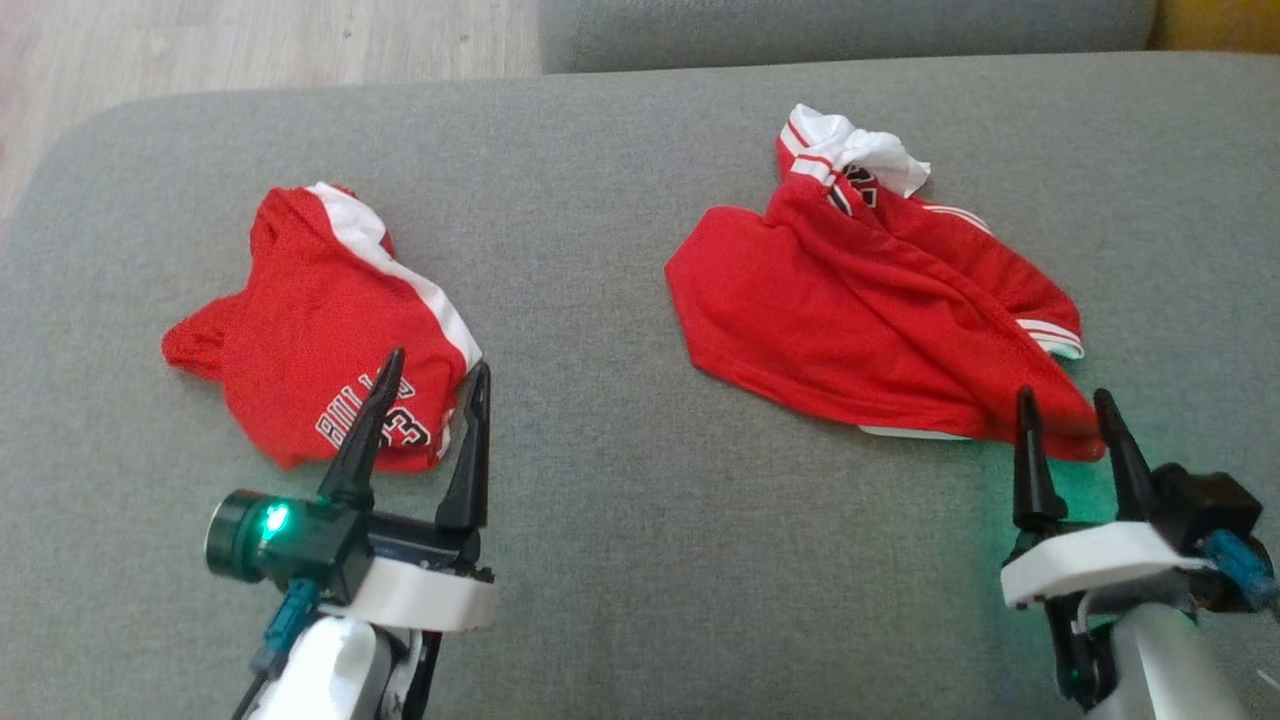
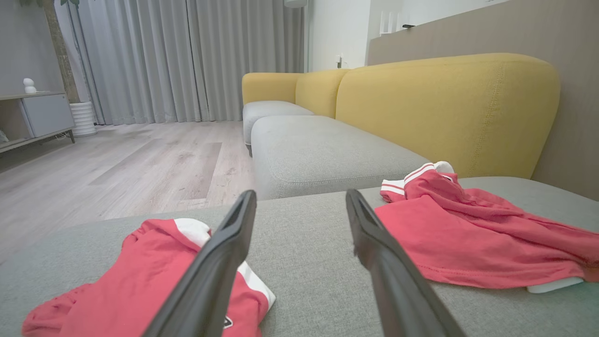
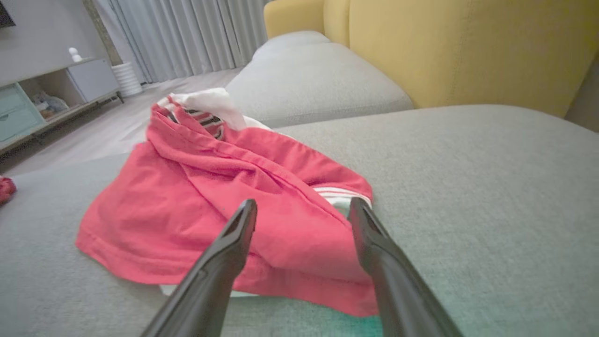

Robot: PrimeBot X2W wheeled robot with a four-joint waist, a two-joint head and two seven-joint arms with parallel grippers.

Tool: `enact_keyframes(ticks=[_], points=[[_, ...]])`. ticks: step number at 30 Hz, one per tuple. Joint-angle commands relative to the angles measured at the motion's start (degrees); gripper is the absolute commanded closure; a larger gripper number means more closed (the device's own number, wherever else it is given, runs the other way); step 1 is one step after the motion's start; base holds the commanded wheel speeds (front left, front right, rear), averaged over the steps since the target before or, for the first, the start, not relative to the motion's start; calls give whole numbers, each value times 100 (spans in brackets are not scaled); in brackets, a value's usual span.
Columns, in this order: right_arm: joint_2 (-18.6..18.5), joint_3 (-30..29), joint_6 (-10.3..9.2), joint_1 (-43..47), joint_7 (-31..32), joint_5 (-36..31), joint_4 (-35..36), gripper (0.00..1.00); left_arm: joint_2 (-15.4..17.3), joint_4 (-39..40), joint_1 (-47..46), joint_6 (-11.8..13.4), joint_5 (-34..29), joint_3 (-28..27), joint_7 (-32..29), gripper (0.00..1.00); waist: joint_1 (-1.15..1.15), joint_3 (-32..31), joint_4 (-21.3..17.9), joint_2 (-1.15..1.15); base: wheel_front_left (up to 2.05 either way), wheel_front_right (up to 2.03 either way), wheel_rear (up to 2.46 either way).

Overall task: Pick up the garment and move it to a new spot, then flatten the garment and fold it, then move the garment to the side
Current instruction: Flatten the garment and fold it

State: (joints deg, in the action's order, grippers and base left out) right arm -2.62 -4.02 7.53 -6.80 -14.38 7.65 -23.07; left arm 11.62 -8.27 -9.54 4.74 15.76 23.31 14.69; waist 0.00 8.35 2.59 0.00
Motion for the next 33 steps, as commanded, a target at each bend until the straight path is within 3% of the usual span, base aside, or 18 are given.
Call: enact_keyframes(ticks=[1, 9, 16, 18, 27, 33], points=[[-26, 81, -4, -275, -62, -9, -4, 0, 17, 123, -261, -42, -69, -280, 30, 0, 0, 55, 30, 0, 0, 0, 0], [-26, -423, -4, -732, -62, -181, -798, 0, -145, 22, -314, -272, -261, -450, 30, 0, 0, 201, 131, 0, 0, 0, 0], [-26, -476, -4, -1000, -62, -344, -1416, 1, -267, -3, -333, -397, -399, -590, 30, 0, 0, 256, 144, 0, 0, 0, 0], [-26, -467, -4, -1058, -62, -328, -1483, 100, -295, -14, -333, -425, -436, -628, 30, 0, 0, 249, 126, 0, 0, 0, 0], [-26, -590, -4, -1191, -62, -450, -1034, 100, -437, -105, -271, -537, -551, -749, 30, 0, 0, 40, 67, 0, 0, 0, 0], [-43, -1098, -4, -1758, 73, -1633, -509, 100, -574, -146, -222, -607, -583, -787, 30, 0, 0, -211, 134, 0, 0, 0, 0]])
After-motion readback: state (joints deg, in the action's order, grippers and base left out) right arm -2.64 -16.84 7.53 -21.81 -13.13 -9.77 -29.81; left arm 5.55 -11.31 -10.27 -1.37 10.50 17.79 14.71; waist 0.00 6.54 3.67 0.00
